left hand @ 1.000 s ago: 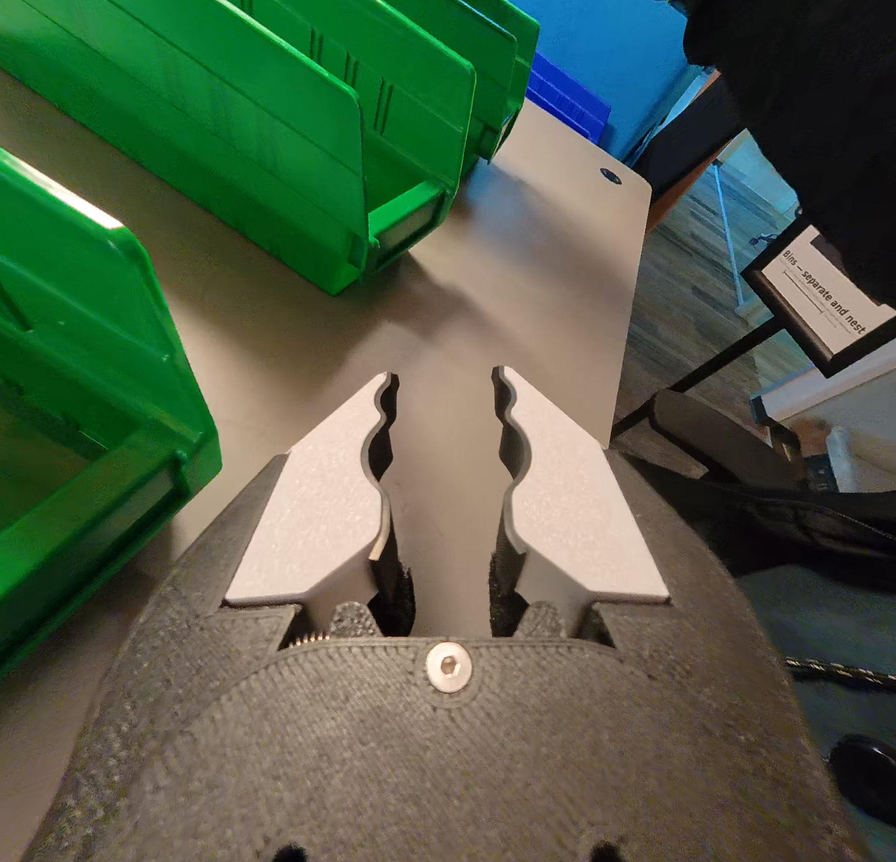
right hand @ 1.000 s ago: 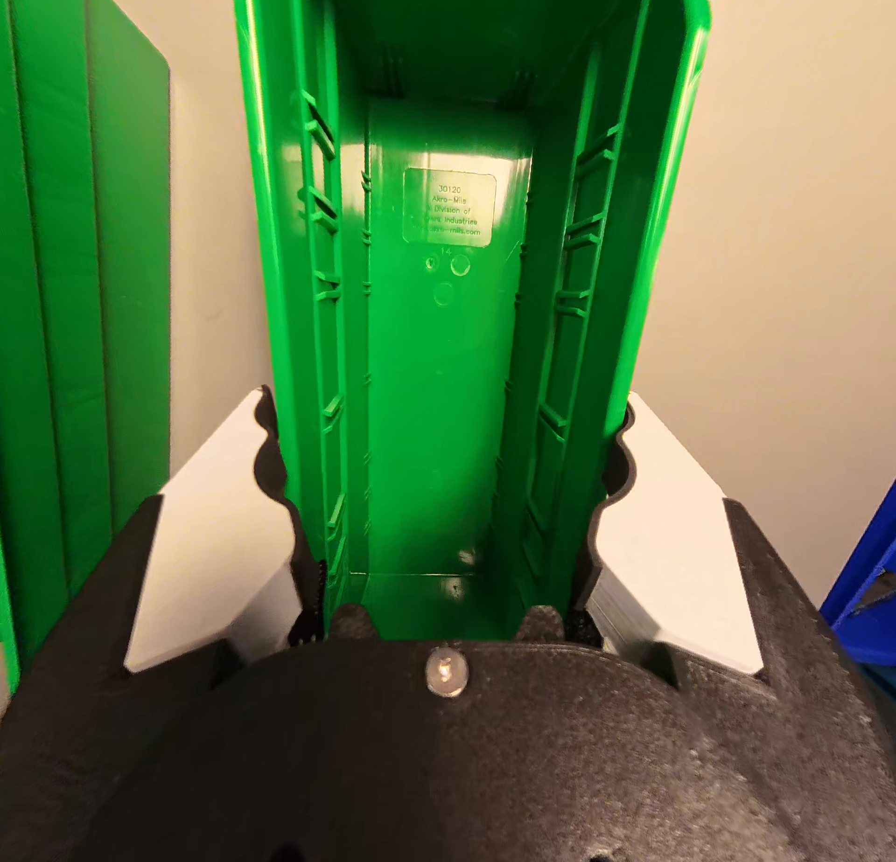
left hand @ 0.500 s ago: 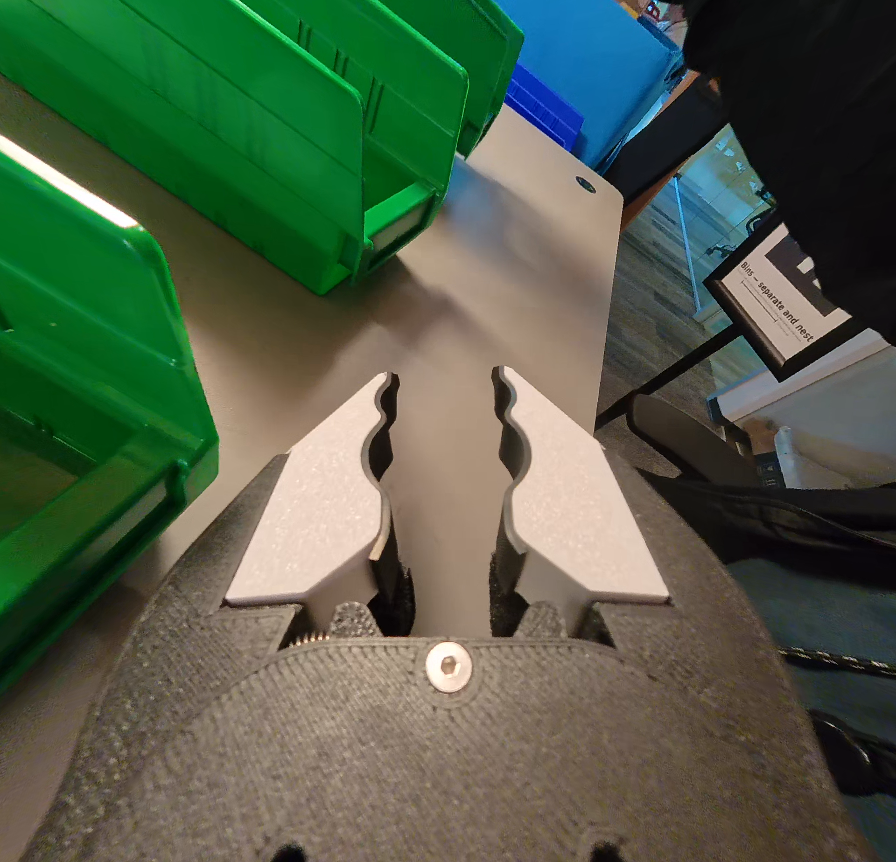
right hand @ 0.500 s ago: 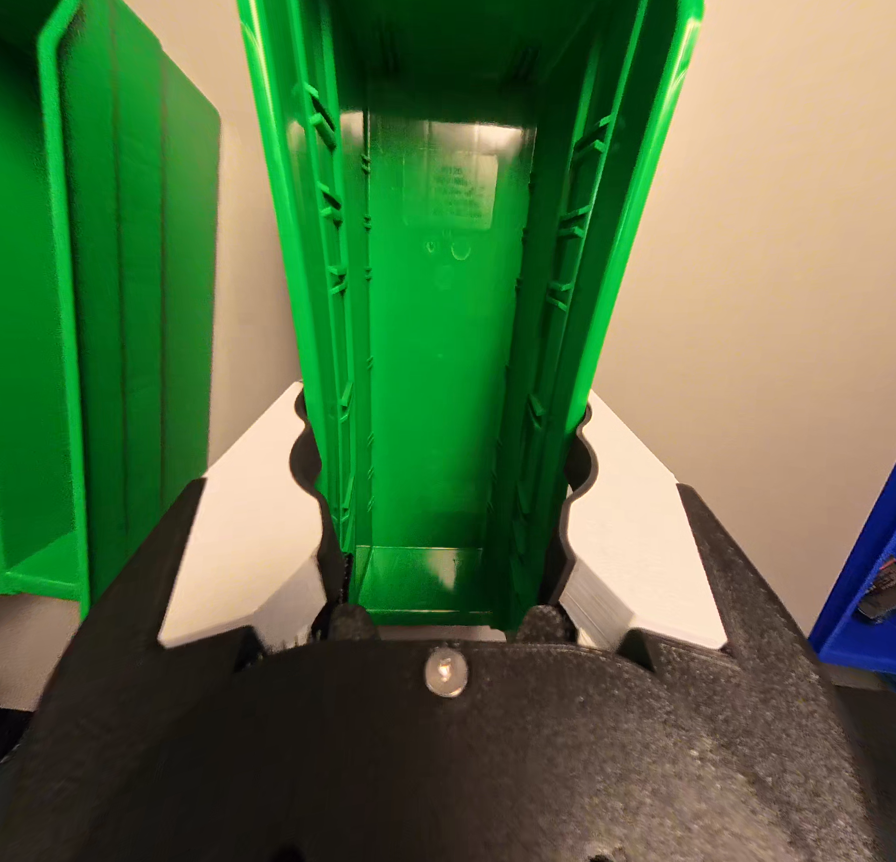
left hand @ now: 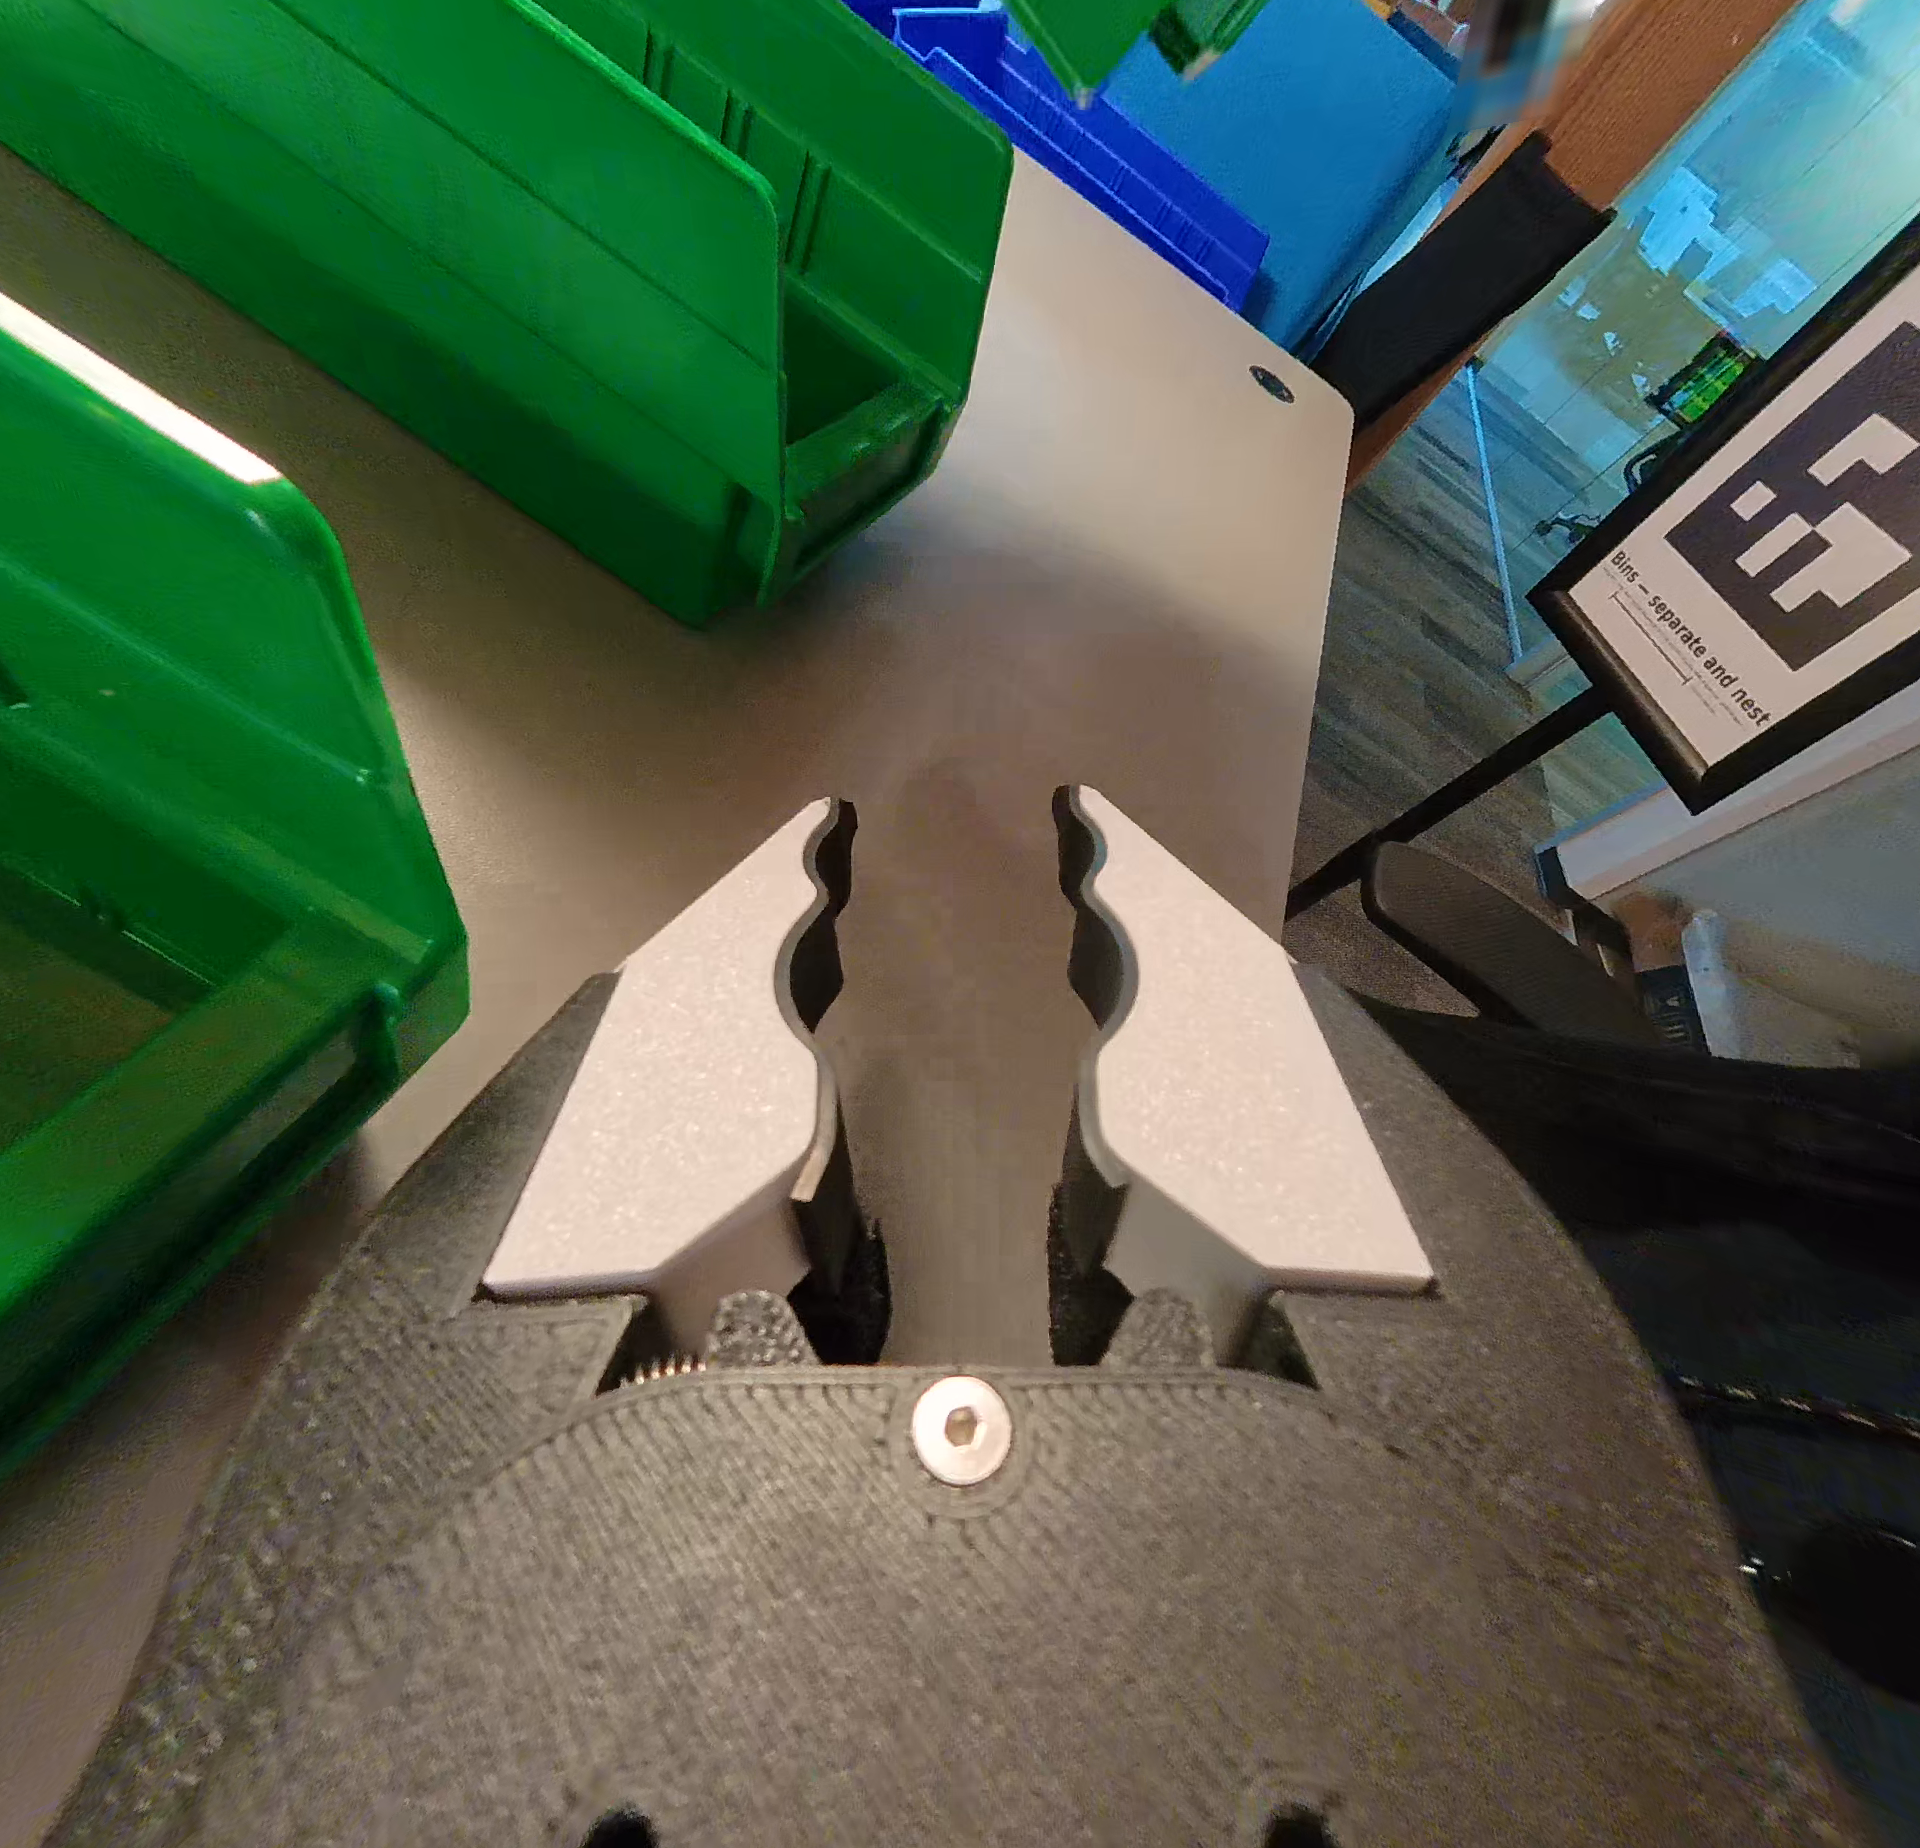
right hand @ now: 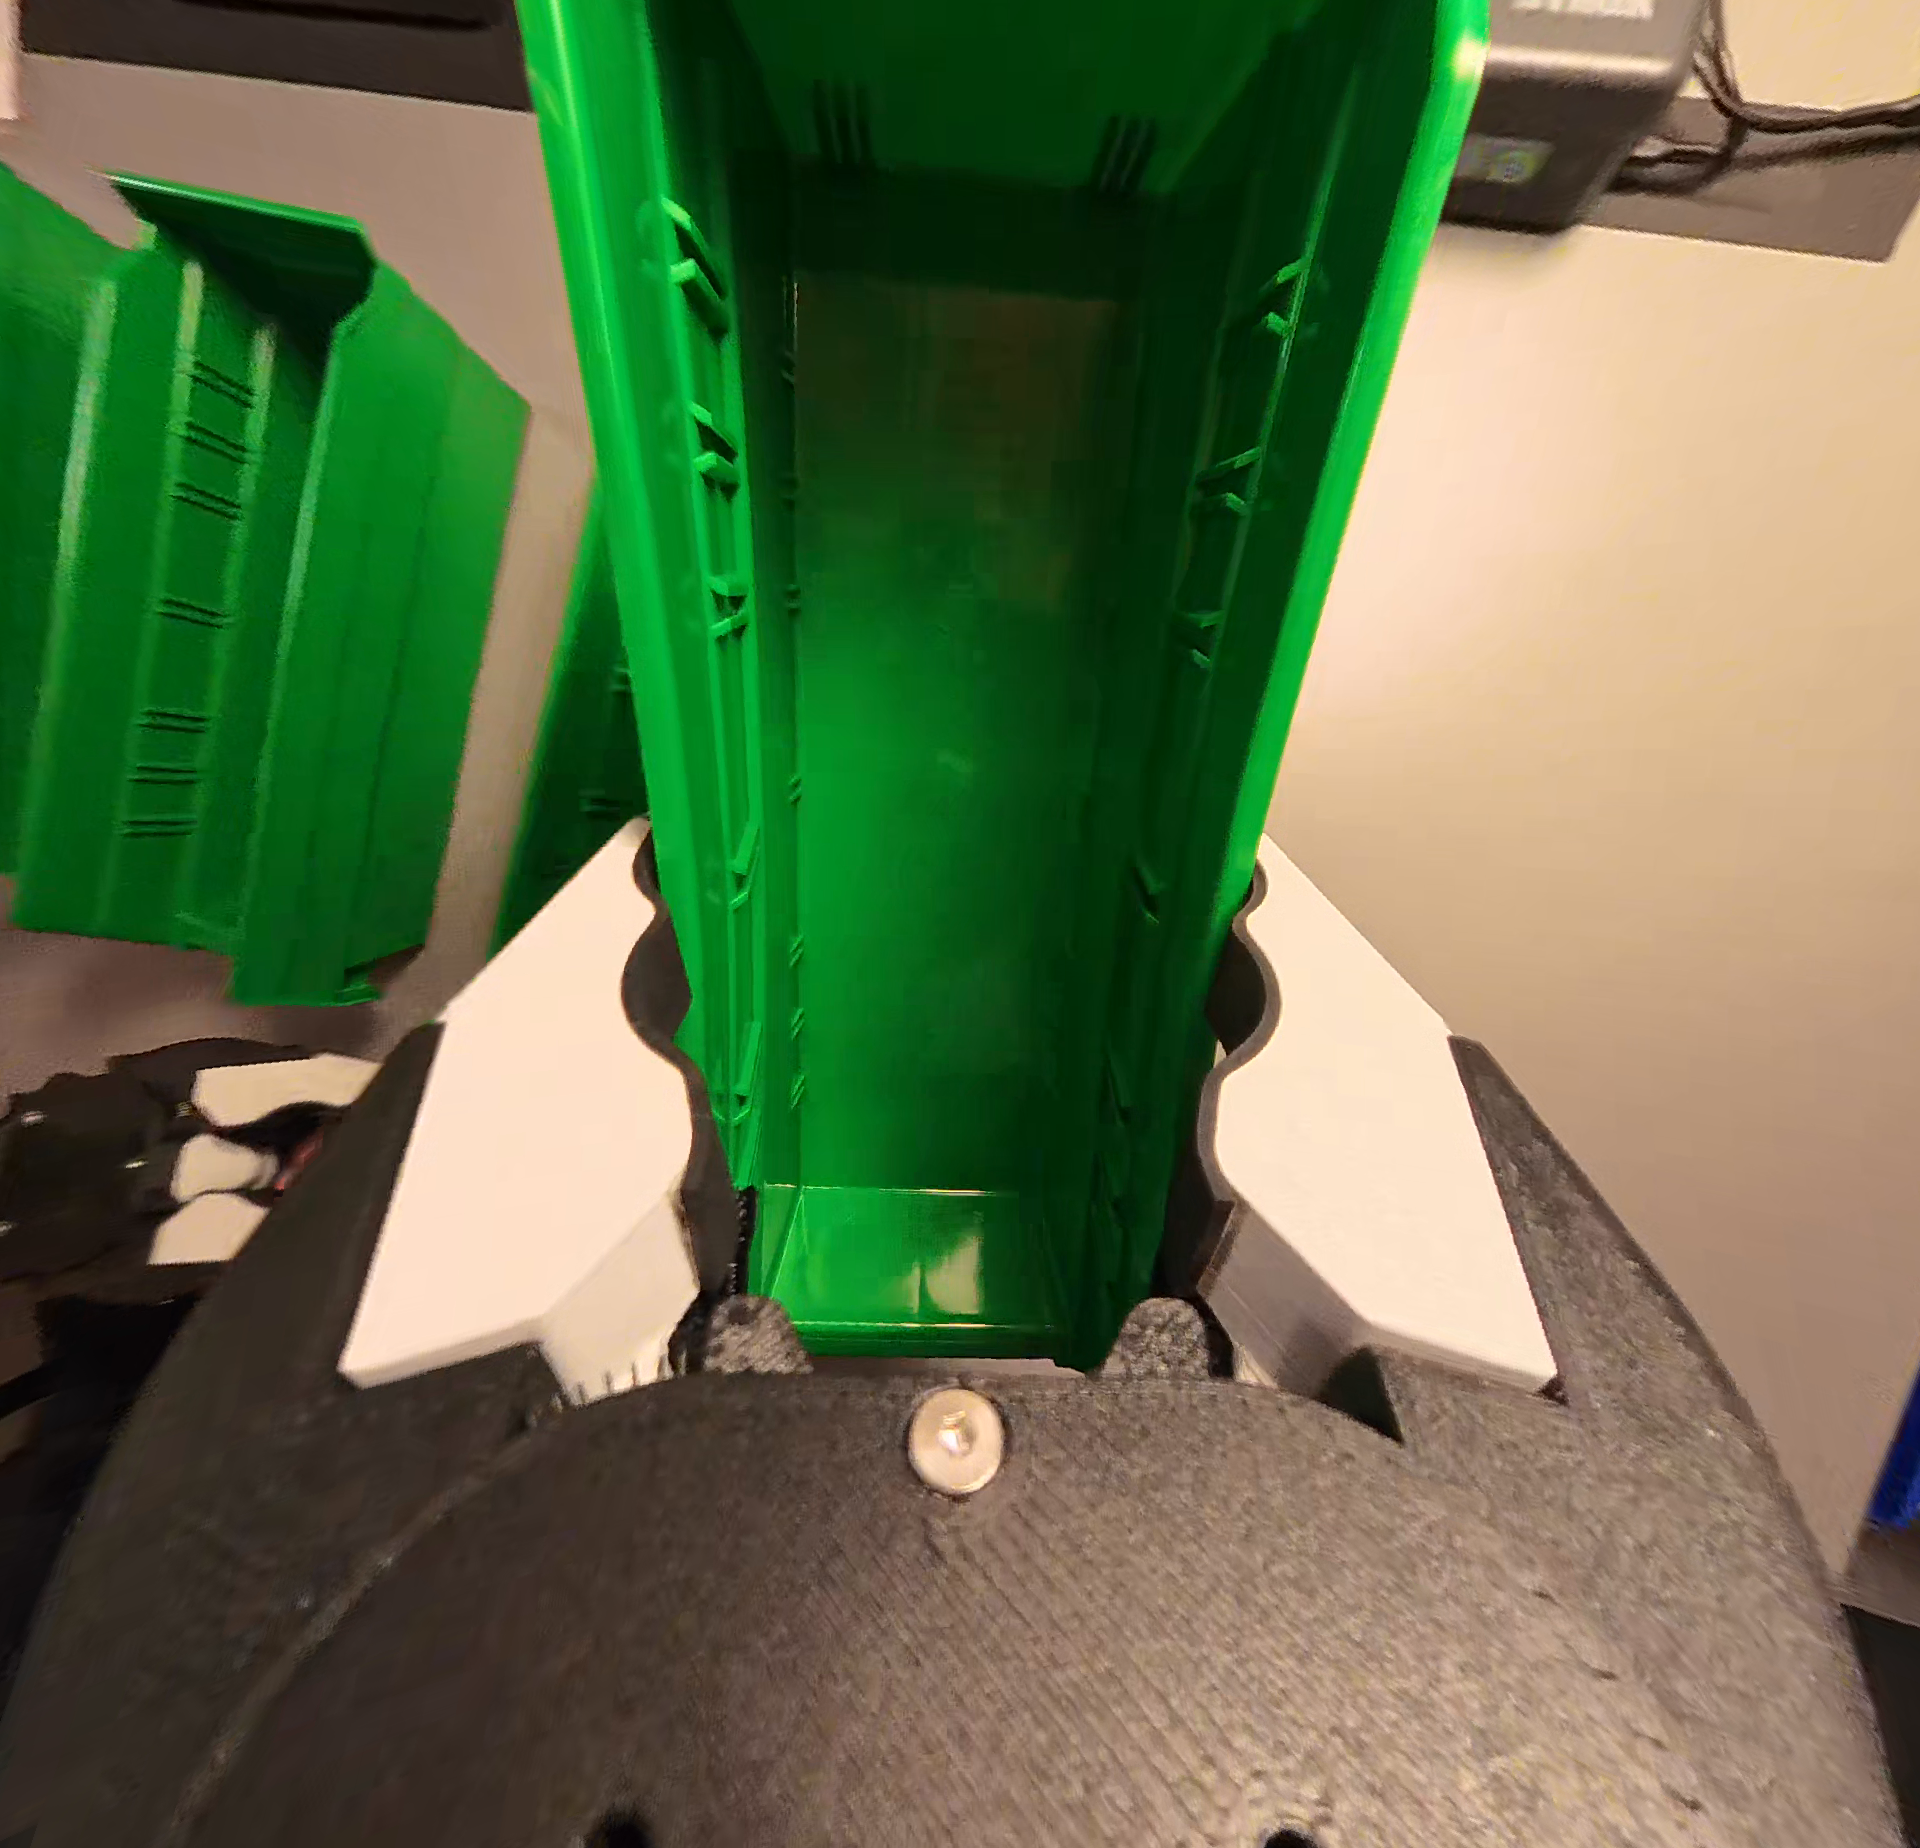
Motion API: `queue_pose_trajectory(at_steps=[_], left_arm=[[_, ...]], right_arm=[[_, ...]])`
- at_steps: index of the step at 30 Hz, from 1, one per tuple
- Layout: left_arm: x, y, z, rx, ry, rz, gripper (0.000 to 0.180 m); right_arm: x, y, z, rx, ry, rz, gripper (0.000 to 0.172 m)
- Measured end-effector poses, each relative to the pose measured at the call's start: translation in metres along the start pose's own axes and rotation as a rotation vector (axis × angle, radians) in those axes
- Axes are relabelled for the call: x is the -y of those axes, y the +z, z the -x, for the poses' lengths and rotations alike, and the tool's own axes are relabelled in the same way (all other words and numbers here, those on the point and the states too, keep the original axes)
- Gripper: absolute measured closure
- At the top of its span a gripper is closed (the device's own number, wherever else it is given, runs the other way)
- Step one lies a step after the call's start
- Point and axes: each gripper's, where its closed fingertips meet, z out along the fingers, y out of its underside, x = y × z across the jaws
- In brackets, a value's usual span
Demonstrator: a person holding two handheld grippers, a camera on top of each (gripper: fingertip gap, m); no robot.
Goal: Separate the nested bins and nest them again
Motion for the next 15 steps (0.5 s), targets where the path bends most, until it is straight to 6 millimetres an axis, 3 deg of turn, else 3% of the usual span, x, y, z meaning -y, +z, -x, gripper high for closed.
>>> queue_pose_trajectory(at_steps=[1, 5, 9, 12, 15], left_arm=[[0.000, 0.000, 0.000, 0.002, 0.000, 0.001, 0.141], [-0.002, 0.001, 0.001, 0.012, 0.002, 0.013, 0.141], [-0.003, 0.001, 0.002, 0.030, 0.009, 0.016, 0.141], [-0.003, 0.002, 0.002, 0.031, 0.009, 0.021, 0.142], [-0.003, 0.001, 0.002, 0.033, 0.009, 0.016, 0.142]], right_arm=[[0.002, -0.001, 0.012, 0.024, 0.002, -0.002, 0.067], [0.007, 0.005, 0.053, 0.107, 0.041, 0.013, 0.067], [0.014, 0.010, 0.081, 0.134, 0.060, 0.028, 0.067], [0.016, 0.019, 0.093, 0.137, 0.088, 0.036, 0.066], [0.014, 0.031, 0.092, 0.110, 0.126, 0.054, 0.066]])
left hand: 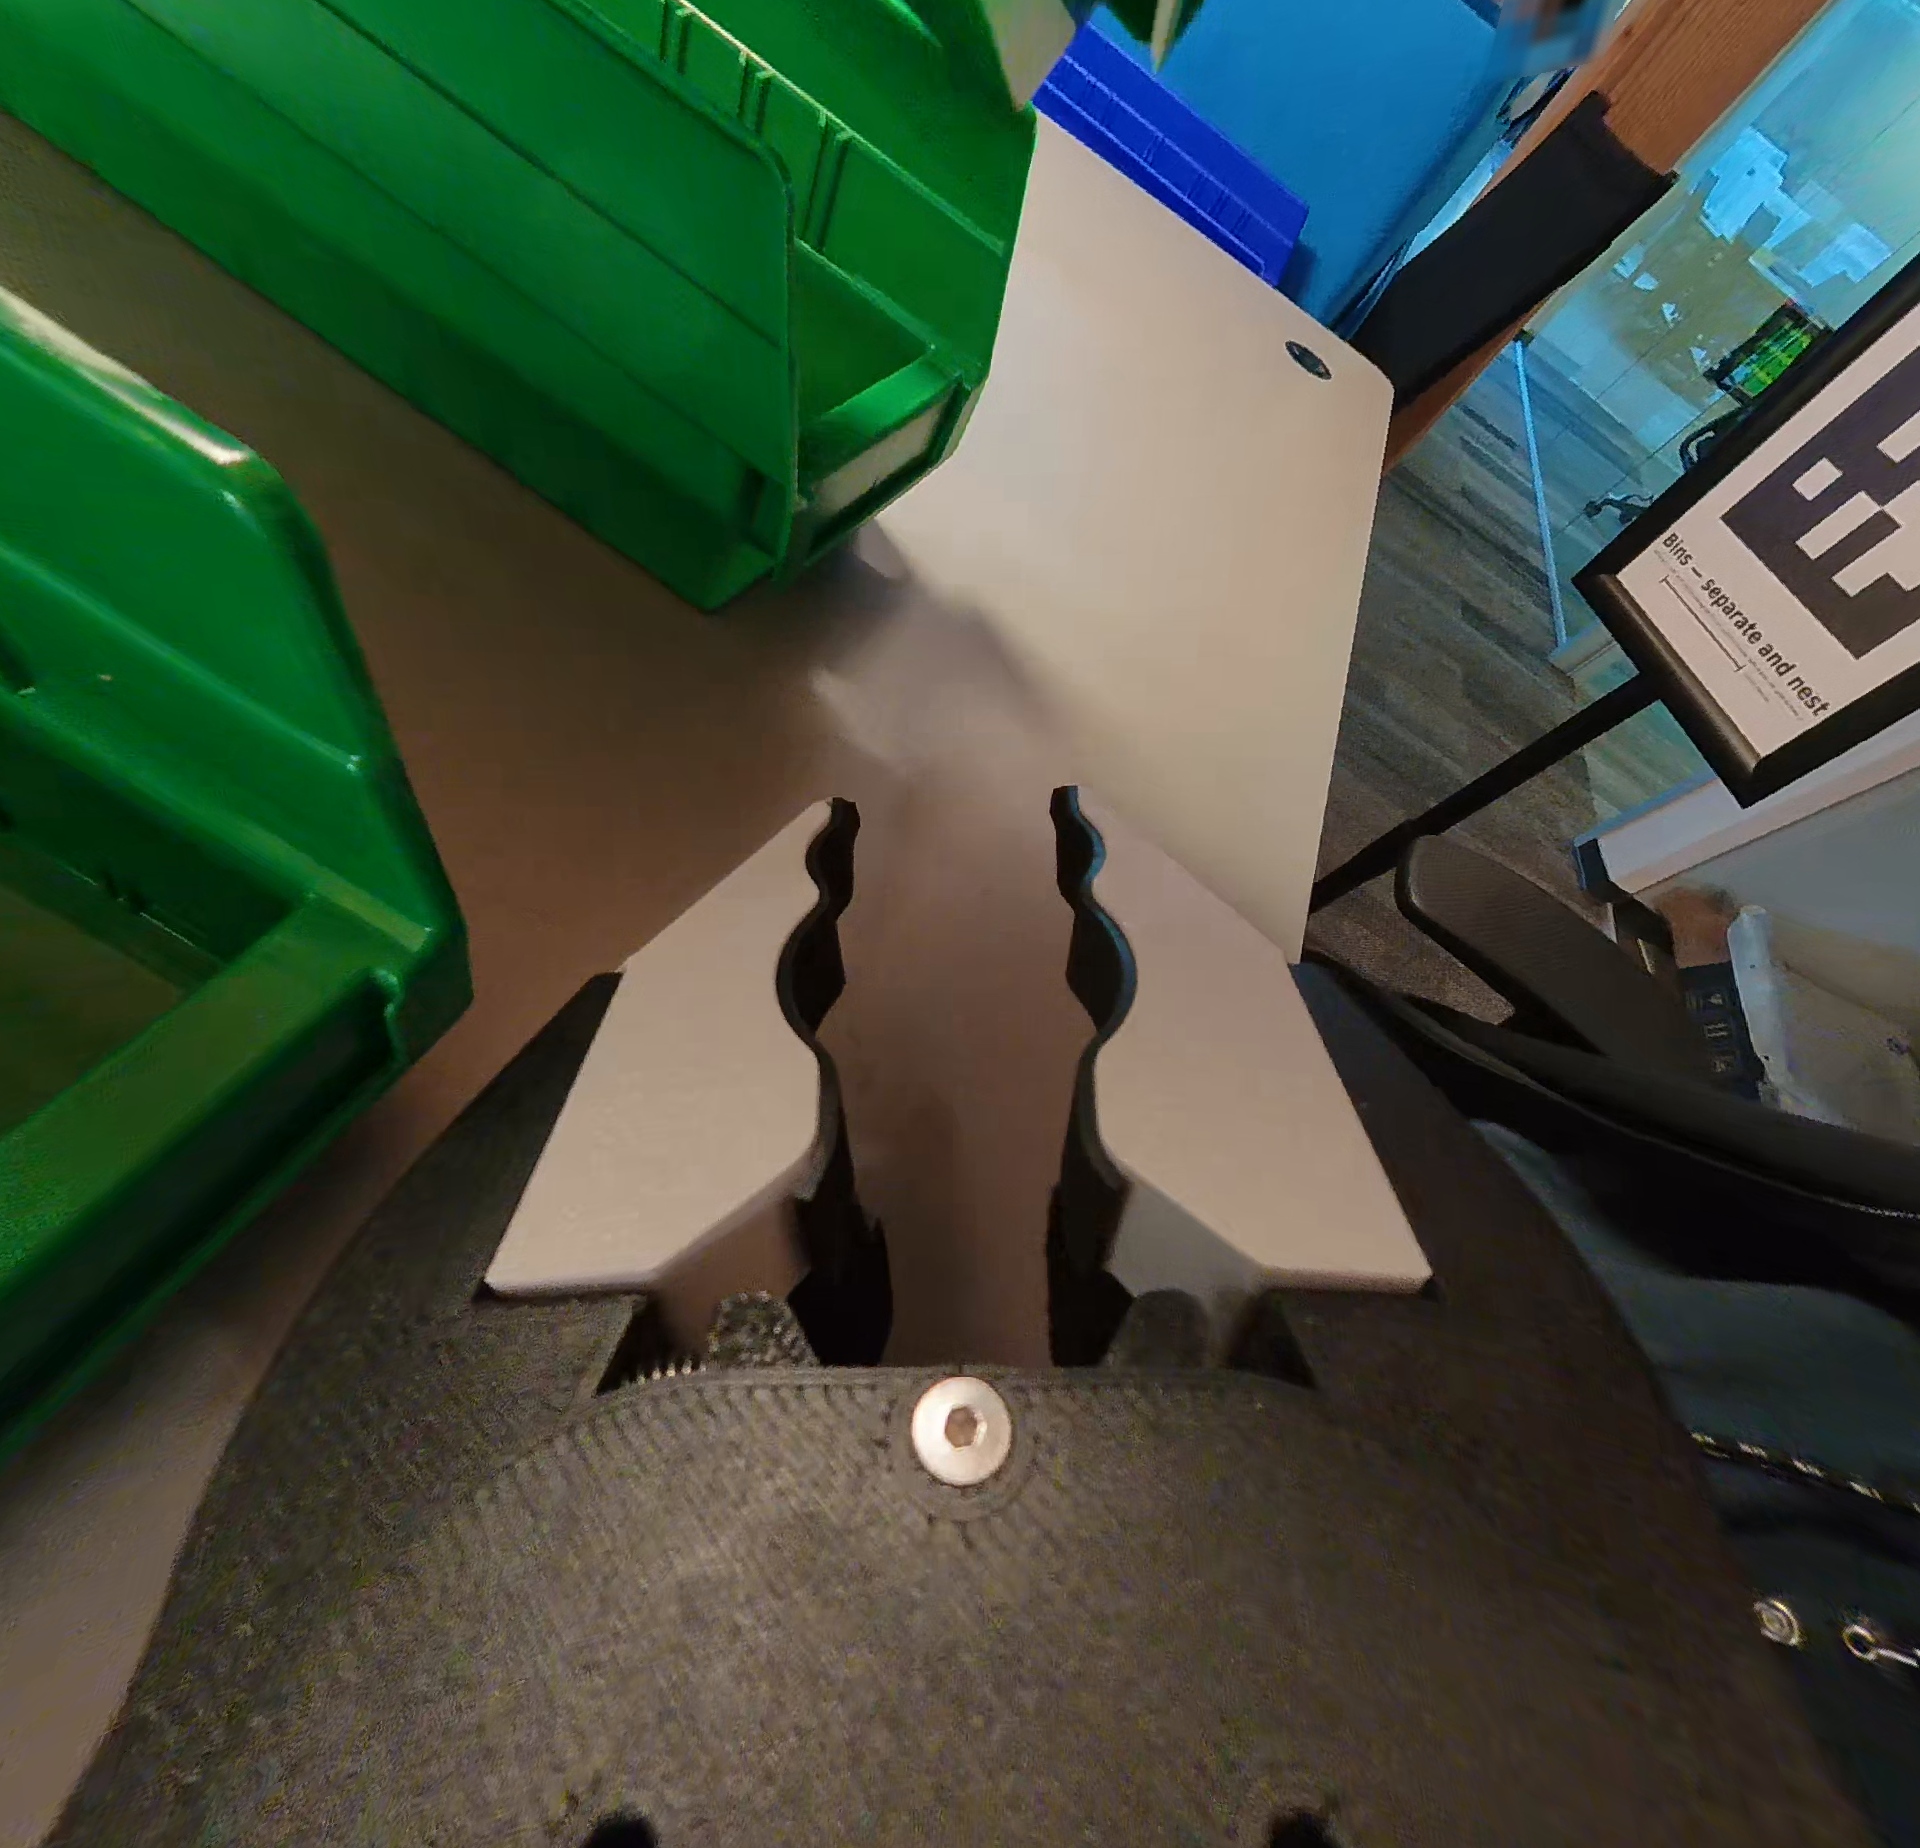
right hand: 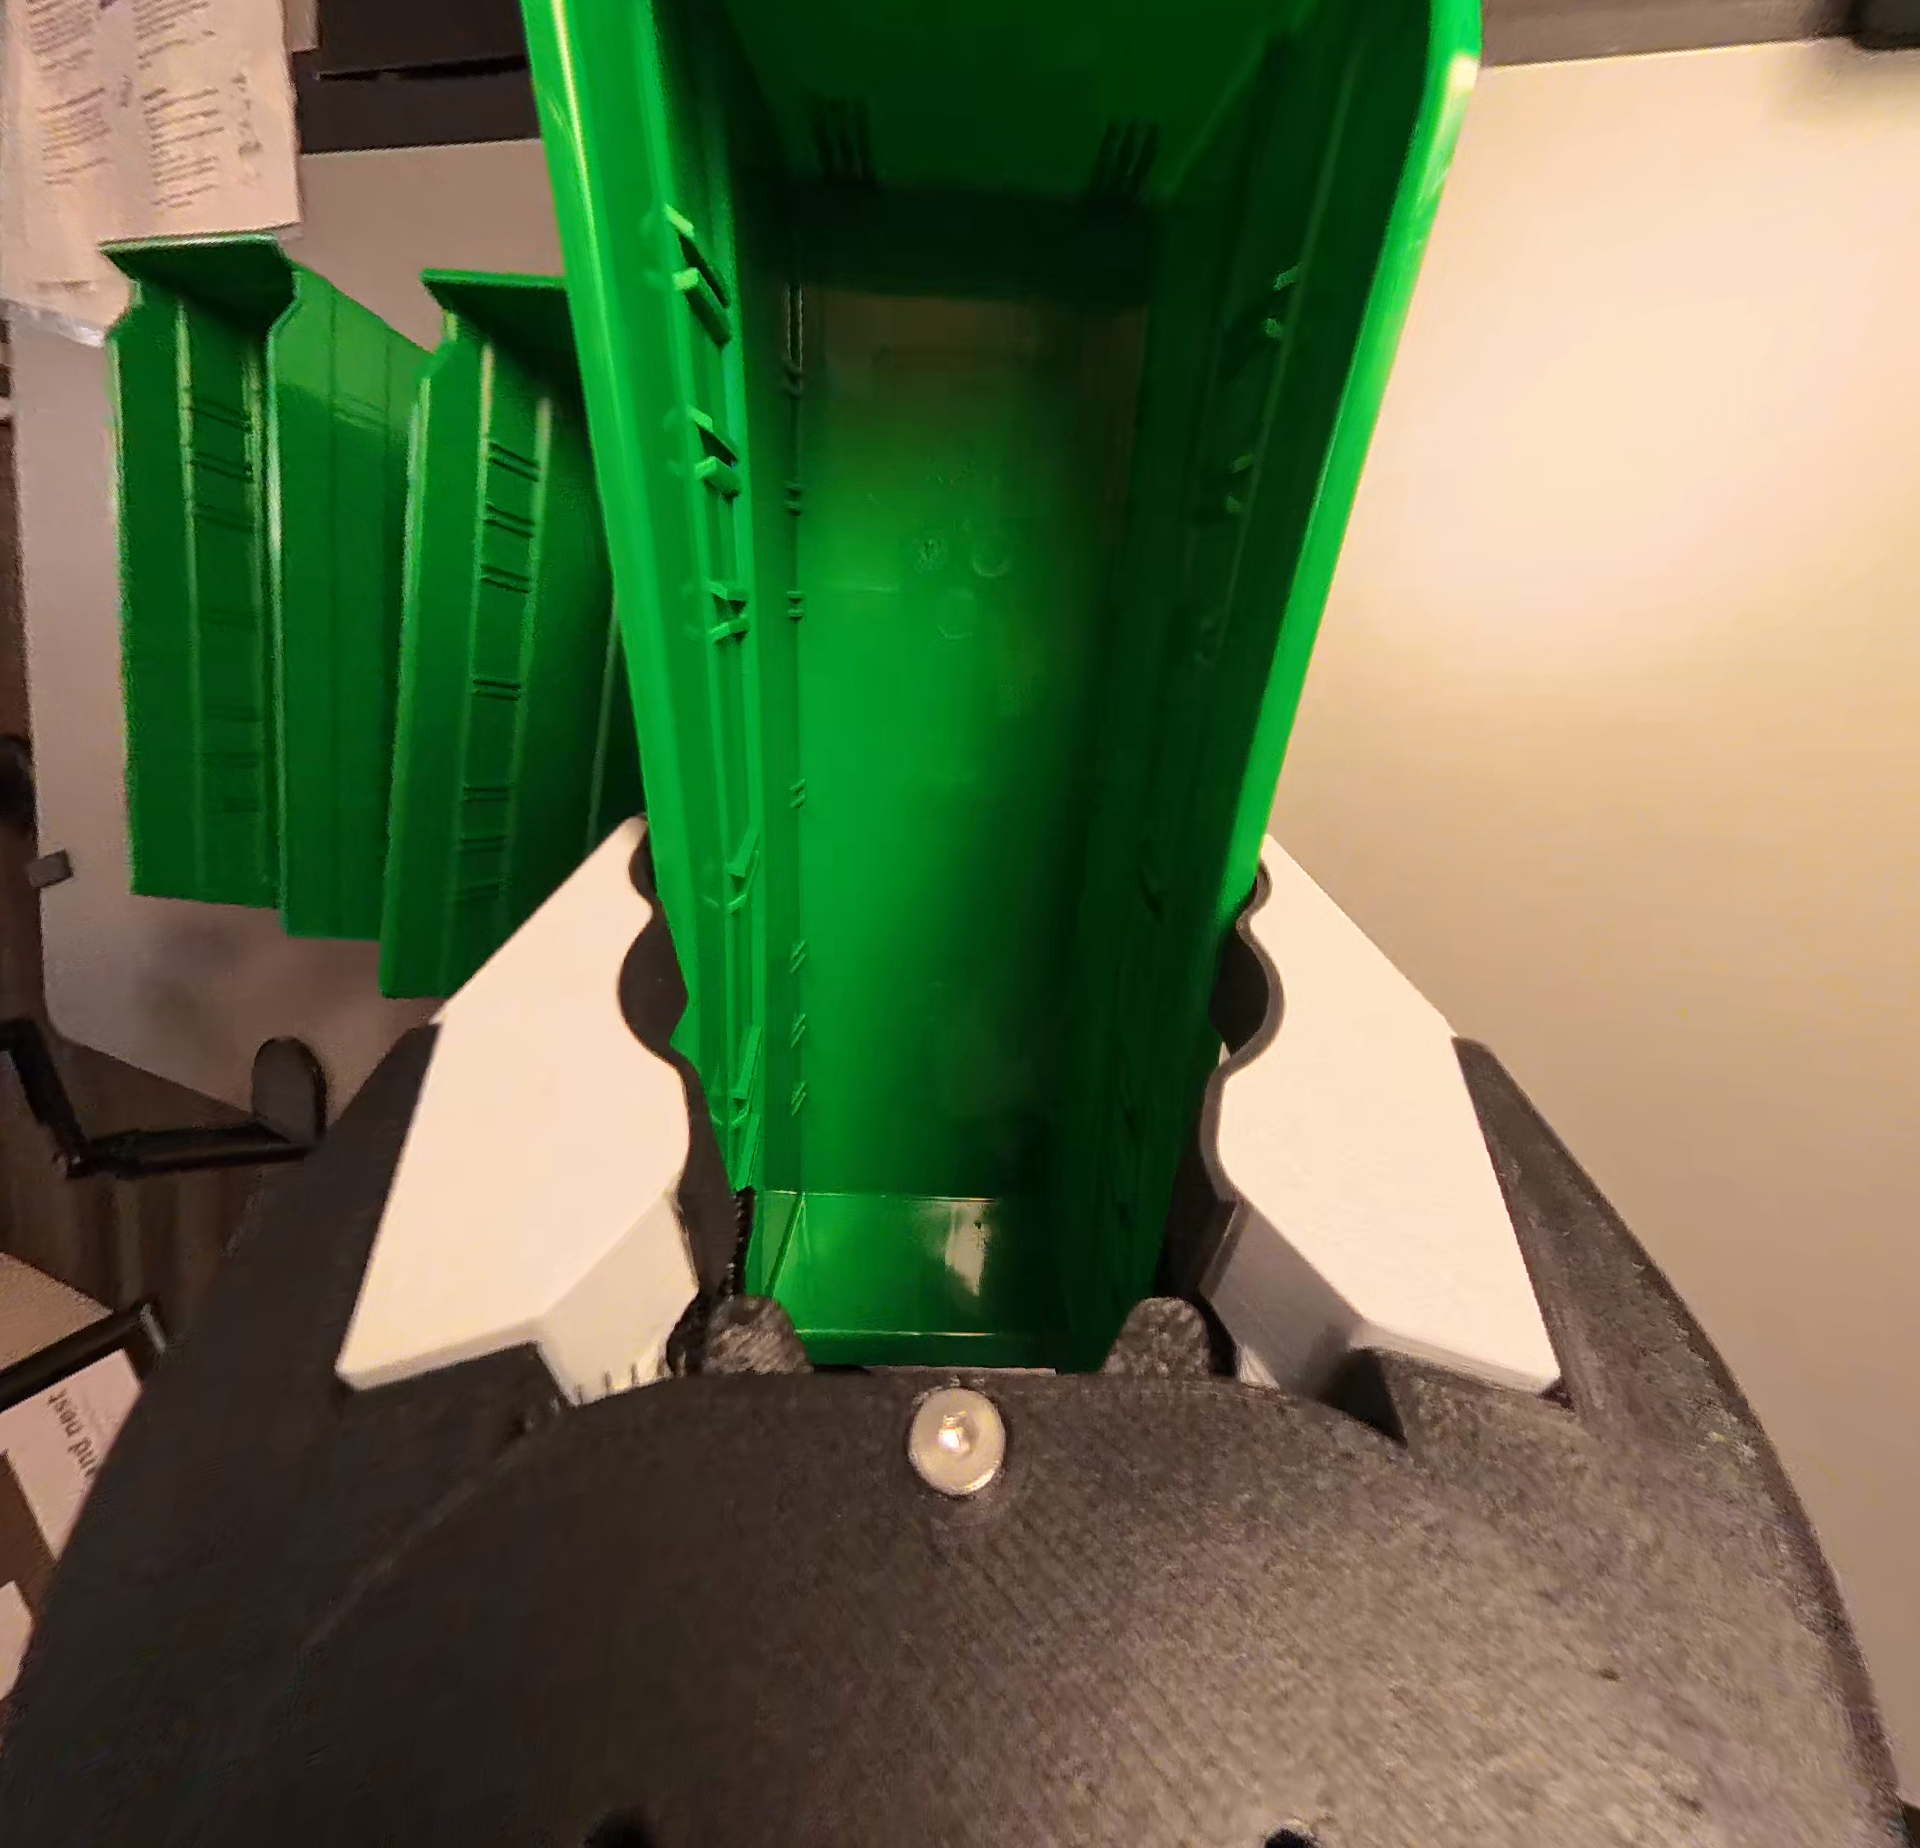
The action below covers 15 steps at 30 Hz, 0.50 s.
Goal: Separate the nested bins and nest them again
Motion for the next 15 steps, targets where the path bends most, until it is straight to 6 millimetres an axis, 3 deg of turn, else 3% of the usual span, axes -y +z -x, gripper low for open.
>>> queue_pose_trajectory(at_steps=[15], left_arm=[[-0.001, 0.000, -0.002, -0.015, 0.000, 0.004, 0.142]], right_arm=[[-0.005, 0.047, -0.017, -0.285, -0.038, 0.089, 0.064]])
